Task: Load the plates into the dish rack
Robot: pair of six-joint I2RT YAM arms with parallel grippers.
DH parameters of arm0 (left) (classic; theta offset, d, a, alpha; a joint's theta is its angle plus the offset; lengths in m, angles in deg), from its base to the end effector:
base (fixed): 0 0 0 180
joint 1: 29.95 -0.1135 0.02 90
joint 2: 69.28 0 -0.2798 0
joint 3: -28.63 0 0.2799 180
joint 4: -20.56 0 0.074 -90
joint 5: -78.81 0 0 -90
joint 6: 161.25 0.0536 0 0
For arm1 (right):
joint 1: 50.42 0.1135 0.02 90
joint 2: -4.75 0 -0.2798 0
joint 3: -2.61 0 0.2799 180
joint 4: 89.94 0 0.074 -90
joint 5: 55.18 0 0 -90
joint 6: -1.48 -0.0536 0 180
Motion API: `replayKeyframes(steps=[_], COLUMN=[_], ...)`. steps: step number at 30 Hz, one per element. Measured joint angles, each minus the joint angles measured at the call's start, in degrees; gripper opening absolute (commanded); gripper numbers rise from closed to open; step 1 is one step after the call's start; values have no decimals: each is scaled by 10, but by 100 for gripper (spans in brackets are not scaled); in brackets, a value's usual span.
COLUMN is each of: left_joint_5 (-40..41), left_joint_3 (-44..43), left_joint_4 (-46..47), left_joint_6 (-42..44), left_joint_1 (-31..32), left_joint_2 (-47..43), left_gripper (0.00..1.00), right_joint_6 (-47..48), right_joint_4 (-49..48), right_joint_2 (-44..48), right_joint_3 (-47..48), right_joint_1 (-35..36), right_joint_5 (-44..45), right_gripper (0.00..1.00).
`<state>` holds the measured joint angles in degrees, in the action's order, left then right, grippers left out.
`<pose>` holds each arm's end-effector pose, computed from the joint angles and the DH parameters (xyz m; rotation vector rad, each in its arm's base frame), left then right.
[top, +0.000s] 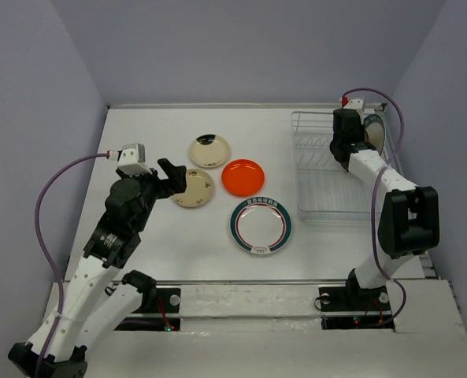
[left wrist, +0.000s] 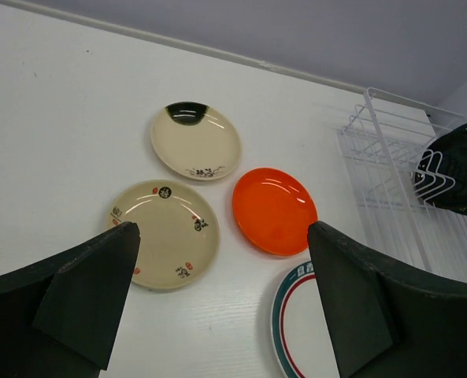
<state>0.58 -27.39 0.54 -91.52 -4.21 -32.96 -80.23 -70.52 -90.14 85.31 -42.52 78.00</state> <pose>0.1710 -0.0703 0.3729 -0.0868 1.5932 -0.4663 0.4149 0.0205 0.2739 0.1566 2.0472 -0.7972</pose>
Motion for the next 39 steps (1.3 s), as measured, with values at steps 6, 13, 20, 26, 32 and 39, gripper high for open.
replayKeyframes(steps=[6,13,20,26,32,39], left_joint_5=[-6,-5,-14,6,46,49], left_joint_3=[-4,-6,1,60,99,113], left_joint_4=[-6,-12,22,66,87,128], left_joint_6=[-27,-63,-111,-185,-234,-253], left_joint_1=[-12,-15,-24,-55,-77,-122], left_joint_2=[23,23,79,146,207,322], left_gripper=[99,96,92,84,78,69], right_joint_6=[-31,-57,-111,-187,-257,-300], right_joint_4=[10,62,108,84,45,26], right_joint_2=[-4,-1,99,281,396,434], right_joint_3=[0,26,48,-10,-152,-227], right_joint_1=[0,0,0,47,149,165], right_joint_5=[-8,-13,-94,-237,-367,-454], right_gripper=[38,55,59,59,59,58])
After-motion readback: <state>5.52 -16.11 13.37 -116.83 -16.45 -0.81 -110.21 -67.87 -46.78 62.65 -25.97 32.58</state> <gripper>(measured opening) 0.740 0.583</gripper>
